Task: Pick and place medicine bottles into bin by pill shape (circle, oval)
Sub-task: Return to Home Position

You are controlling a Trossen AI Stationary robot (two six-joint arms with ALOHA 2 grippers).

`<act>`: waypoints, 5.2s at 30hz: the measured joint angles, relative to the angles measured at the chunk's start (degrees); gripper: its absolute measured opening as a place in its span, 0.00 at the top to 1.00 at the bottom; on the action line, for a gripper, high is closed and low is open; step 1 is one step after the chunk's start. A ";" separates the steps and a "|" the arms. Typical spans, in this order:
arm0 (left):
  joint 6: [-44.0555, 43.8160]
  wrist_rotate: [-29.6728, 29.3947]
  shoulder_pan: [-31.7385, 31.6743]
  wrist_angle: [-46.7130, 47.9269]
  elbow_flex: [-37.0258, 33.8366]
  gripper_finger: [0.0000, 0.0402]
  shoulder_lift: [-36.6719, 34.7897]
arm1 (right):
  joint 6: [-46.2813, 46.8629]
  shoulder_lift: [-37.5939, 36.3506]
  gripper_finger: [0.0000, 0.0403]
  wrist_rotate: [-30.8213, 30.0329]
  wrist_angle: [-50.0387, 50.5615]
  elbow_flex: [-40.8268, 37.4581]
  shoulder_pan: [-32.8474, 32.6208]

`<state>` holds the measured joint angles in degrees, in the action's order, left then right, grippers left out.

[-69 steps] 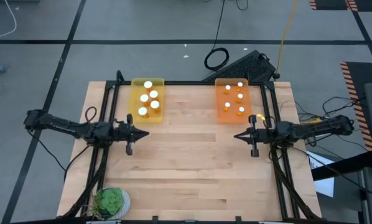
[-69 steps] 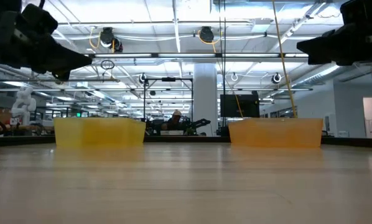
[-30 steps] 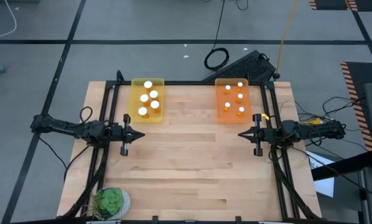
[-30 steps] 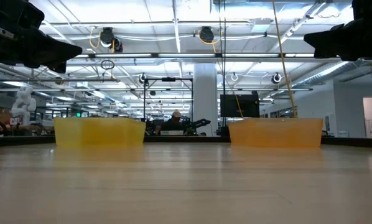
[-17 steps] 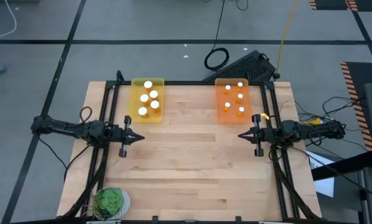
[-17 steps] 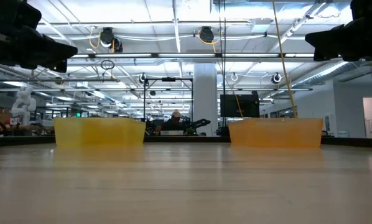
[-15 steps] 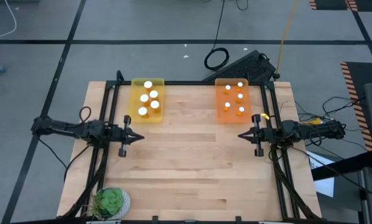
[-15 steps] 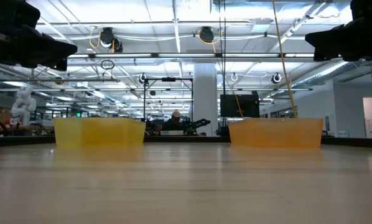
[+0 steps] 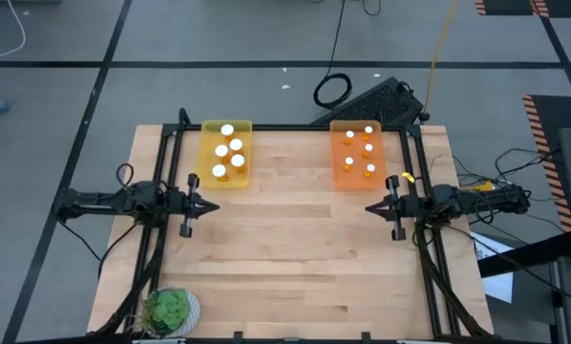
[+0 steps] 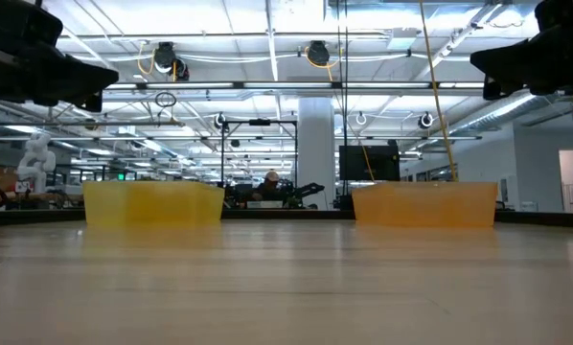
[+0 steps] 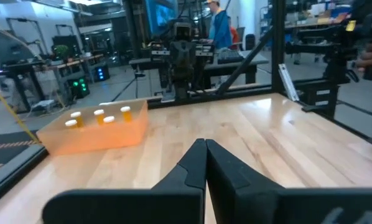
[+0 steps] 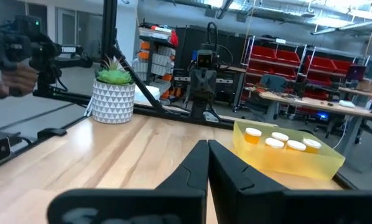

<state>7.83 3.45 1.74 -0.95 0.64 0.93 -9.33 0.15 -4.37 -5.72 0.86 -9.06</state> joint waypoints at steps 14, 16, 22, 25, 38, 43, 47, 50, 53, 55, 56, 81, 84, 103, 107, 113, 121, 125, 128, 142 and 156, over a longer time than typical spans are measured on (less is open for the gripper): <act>-1.98 -1.93 -0.33 0.20 0.00 0.95 0.17 | -8.58 0.01 1.00 1.69 -2.30 0.00 -0.03; -2.02 -1.99 -0.33 0.22 0.00 0.95 0.17 | -9.63 -0.01 1.00 1.59 -3.26 0.00 0.57; -2.12 -2.00 -0.33 0.22 0.00 0.95 0.17 | -9.95 0.03 1.00 4.50 -2.91 0.00 3.87; -2.13 -2.02 -0.33 0.22 0.00 0.95 0.17 | -10.11 0.03 1.00 4.49 -2.34 0.00 5.82; -2.13 -2.04 -0.33 0.26 0.00 0.95 0.17 | -8.93 0.03 1.00 8.95 0.84 0.00 7.37; -2.11 -2.04 -0.33 0.26 0.00 0.95 0.17 | -8.94 0.03 1.00 8.95 2.61 0.00 7.37; -2.11 -2.04 -0.33 0.27 0.00 0.95 0.17 | -9.24 0.01 1.00 8.95 2.58 0.00 7.37; -2.11 -2.04 -0.33 0.26 0.00 0.95 0.17 | -9.30 0.01 1.00 8.95 2.58 0.00 7.37; -2.11 -2.06 -0.33 0.28 0.00 0.95 0.17 | -9.34 0.01 1.00 8.95 2.58 0.00 7.37; -2.11 -2.06 -0.33 0.28 0.00 0.95 0.17 | -9.36 0.01 1.00 8.95 2.58 0.00 7.37; -2.11 -2.06 -0.33 0.28 0.00 0.95 0.17 | -9.36 0.01 1.00 8.95 2.58 0.00 7.37; -2.11 -2.08 -0.33 0.28 0.00 0.95 0.17 | -9.40 0.01 1.00 8.95 2.58 0.00 7.37; -2.11 -2.07 -0.33 0.28 -0.01 0.95 0.17 | -9.89 0.01 1.00 8.93 2.58 0.00 7.37; -2.11 -2.08 -0.33 0.28 -0.02 0.95 0.17 | -0.88 0.01 1.00 8.93 2.58 0.00 7.34; -2.11 -2.08 -0.33 0.28 -0.02 0.95 0.17 | 1.19 0.01 1.00 8.93 2.56 0.00 7.34; -2.10 -2.08 -0.33 0.28 -0.02 0.95 0.17 | 1.17 0.01 1.00 8.93 2.56 0.00 7.37; -2.10 -2.08 -0.33 0.28 -0.02 0.95 0.17 | 1.17 0.01 1.00 8.95 2.56 0.00 7.34; -2.09 -2.08 -0.33 0.28 -0.02 0.95 0.17 | 1.17 0.03 1.00 8.95 2.56 0.00 7.34; -2.09 -2.06 -0.33 0.28 -0.02 0.95 0.17 | 1.17 0.01 1.00 8.93 2.56 -0.01 7.35; -2.09 -2.08 -0.33 0.28 -0.02 0.95 0.17 | 1.17 0.03 1.00 8.93 2.56 0.00 7.34; -2.09 -2.08 -0.32 0.28 -0.02 0.95 0.17 | 1.17 0.01 1.00 8.93 2.56 -0.02 7.34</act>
<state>5.74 1.37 1.42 -0.67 0.62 1.10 -8.16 0.16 4.56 -3.16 0.84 -1.72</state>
